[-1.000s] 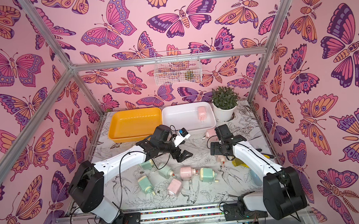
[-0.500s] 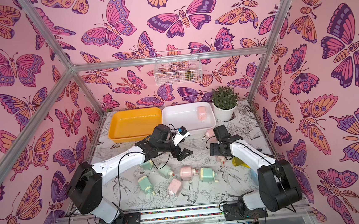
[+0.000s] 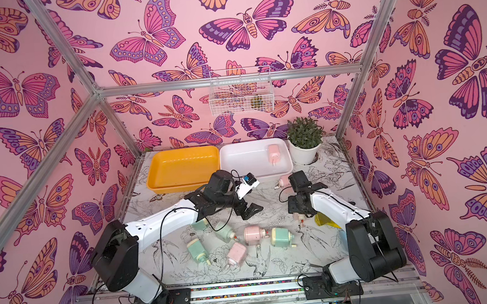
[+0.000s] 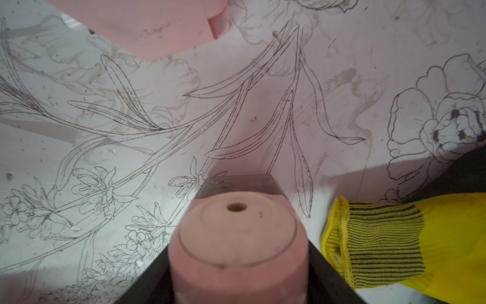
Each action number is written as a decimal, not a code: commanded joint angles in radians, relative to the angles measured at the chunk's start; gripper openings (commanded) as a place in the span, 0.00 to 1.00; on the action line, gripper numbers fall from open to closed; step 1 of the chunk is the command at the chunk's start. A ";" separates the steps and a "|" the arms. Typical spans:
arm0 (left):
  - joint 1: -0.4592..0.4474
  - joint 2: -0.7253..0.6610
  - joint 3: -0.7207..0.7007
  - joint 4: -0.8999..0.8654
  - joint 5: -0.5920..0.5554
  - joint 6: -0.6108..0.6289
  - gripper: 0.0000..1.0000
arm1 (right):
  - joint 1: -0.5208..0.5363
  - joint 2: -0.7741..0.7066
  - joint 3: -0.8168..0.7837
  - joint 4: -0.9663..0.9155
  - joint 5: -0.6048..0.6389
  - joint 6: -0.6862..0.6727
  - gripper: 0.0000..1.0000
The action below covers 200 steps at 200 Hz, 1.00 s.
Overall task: Place the pencil sharpeners by color into the storage box
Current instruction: Pick up the pencil sharpener from the center of the board.
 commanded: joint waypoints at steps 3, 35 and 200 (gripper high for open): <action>-0.002 -0.014 0.011 0.000 -0.008 0.021 1.00 | 0.004 -0.028 -0.021 -0.038 0.016 0.027 0.71; -0.002 -0.014 0.018 0.000 -0.008 0.021 1.00 | 0.004 -0.026 -0.017 -0.057 0.011 0.026 0.77; -0.003 0.009 0.028 0.011 -0.109 0.018 1.00 | 0.004 -0.154 0.019 -0.087 0.019 -0.075 0.00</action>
